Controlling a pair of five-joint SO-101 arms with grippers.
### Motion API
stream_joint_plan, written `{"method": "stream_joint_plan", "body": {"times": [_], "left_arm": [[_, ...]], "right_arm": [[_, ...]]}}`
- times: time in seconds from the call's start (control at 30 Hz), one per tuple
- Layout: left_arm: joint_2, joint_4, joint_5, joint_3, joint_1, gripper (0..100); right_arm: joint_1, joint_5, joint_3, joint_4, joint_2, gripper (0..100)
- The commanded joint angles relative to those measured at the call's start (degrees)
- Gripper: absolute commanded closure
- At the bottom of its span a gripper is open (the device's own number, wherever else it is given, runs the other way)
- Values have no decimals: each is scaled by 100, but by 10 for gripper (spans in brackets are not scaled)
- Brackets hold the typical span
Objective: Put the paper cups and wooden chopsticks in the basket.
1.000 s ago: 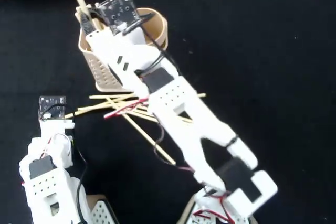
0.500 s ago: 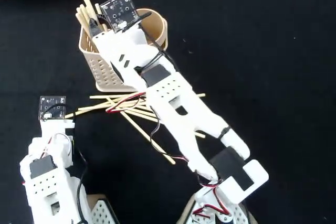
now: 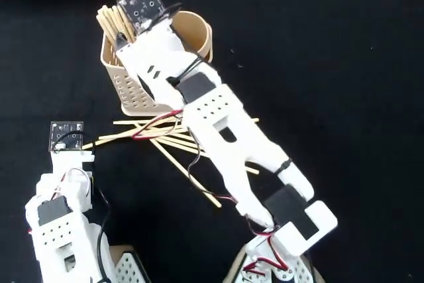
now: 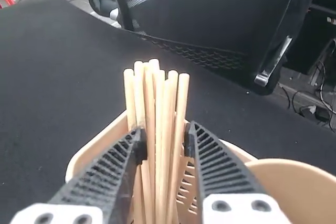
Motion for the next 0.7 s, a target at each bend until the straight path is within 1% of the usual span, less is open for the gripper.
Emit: {"method": "stream_joint_plan", "body": {"times": [0.0,0.17,0.4,0.57,0.67], "left_arm": [[18,-123,0,-13,31,917],[18,-123,0,-13,31,917],[18,-123,0,-13,31,917],[18,-123,0,-13,31,917],[18,-123,0,-13,31,917]], "right_arm": [[0,44,-549,527,-286,871],[-105,53,-796,1723,-1174,871],[-141,70,-760,3982,-2255,868],[-264,721,-488,5292,-2369,868],[-404,1073,382,5547,-2387,866]]}}
